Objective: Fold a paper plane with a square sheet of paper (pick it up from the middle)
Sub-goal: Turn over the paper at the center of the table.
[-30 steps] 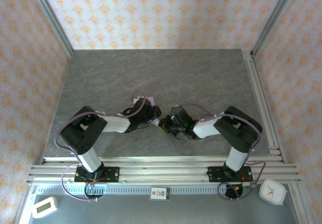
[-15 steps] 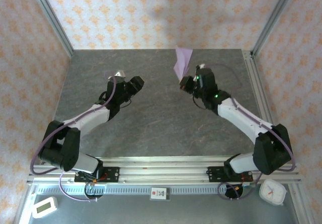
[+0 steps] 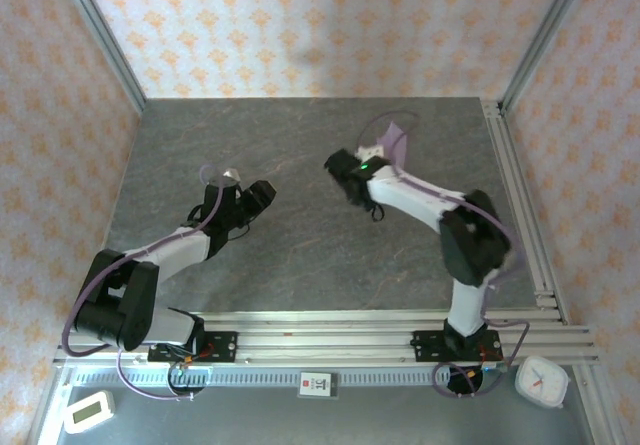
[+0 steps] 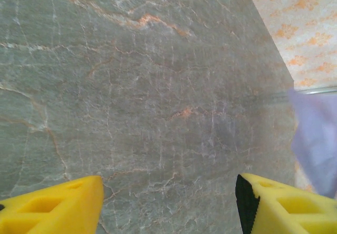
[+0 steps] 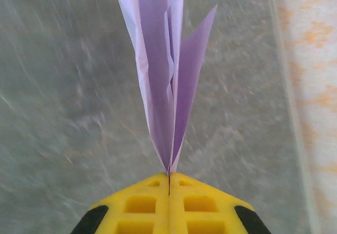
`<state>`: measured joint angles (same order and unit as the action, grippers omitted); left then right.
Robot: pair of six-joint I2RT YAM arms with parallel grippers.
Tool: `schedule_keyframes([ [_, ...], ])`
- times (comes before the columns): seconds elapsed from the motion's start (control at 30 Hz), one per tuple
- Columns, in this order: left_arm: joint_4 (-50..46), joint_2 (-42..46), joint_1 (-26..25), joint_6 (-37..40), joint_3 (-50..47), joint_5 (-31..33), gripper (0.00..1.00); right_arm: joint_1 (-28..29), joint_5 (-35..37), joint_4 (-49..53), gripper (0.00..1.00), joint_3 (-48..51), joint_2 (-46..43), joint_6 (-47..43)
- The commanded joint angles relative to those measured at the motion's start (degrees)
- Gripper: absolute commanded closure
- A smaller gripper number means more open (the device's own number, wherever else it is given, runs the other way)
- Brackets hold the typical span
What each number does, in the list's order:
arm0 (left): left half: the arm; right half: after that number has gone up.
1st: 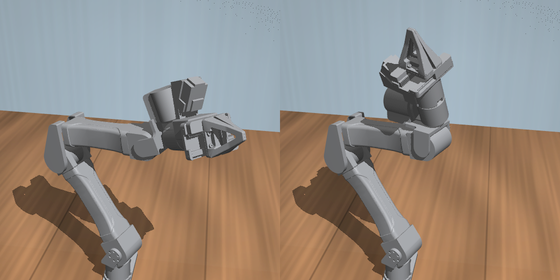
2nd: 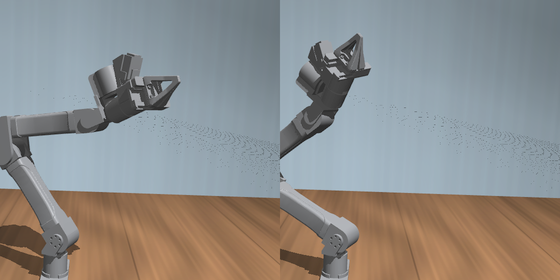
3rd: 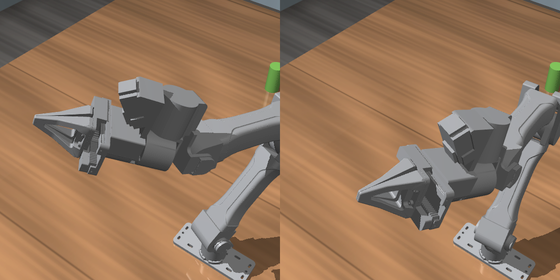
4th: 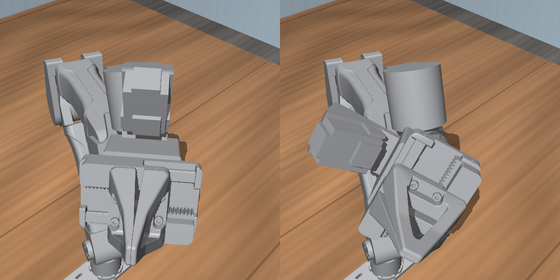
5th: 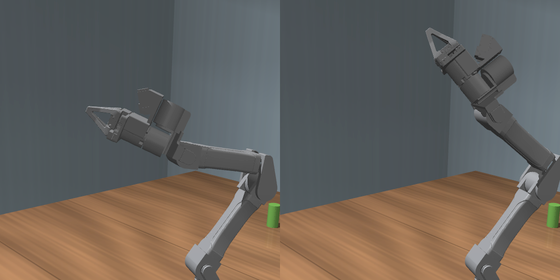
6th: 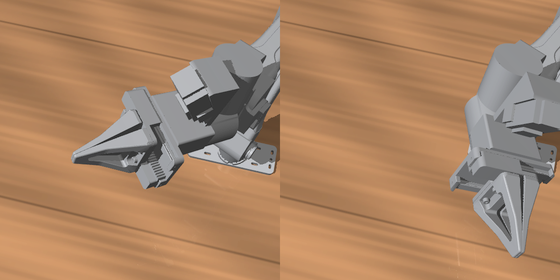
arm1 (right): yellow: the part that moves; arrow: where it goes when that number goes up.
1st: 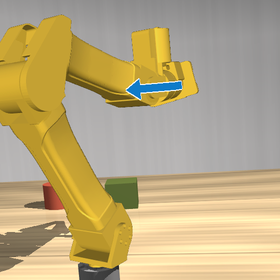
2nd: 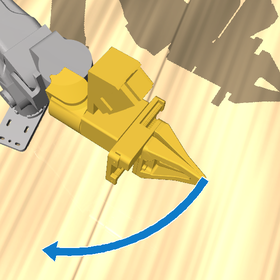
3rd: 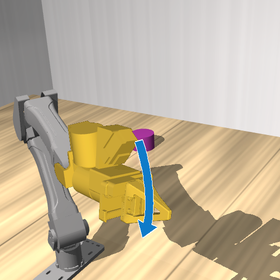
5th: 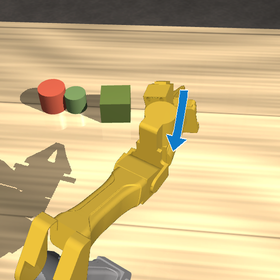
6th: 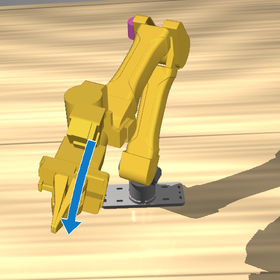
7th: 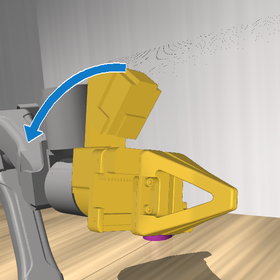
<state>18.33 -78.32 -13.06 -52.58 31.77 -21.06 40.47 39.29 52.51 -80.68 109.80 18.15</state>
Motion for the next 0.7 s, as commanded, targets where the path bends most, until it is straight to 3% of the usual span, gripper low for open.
schedule_keyframes([
  [0.0,3.5,1.7,1.8,-0.3,-0.7,-2.7,0.31,5.0,12.9,15.4,1.0,-1.5,6.7,5.7],
  [0.4,4.8,3.5,5.8,-0.1,-3.2,-6.0,0.31,24.1,1.6,17.1,1.0,-5.7,22.2,8.7],
  [0.43,4.7,3.6,6.1,0.0,-3.2,-6.2,0.31,25.1,0.5,17.3,0.92,-6.8,23.2,8.7],
  [0.47,4.7,3.6,6.2,0.2,-3.2,-6.4,0.31,26.4,0.0,18.0,0.75,-8.1,23.8,9.0],
  [0.53,3.9,3.6,6.7,0.7,-2.9,-6.5,0.31,27.6,-0.4,19.0,0.53,-10.8,23.5,9.2],
  [0.6,2.9,3.7,6.9,1.5,-2.4,-6.6,0.31,27.6,-2.1,18.7,0.43,-12.9,20.9,8.0],
  [0.67,1.3,3.9,7.2,2.6,-1.7,-6.5,0.31,26.1,-5.6,16.0,0.43,-14.2,15.6,5.5],
])
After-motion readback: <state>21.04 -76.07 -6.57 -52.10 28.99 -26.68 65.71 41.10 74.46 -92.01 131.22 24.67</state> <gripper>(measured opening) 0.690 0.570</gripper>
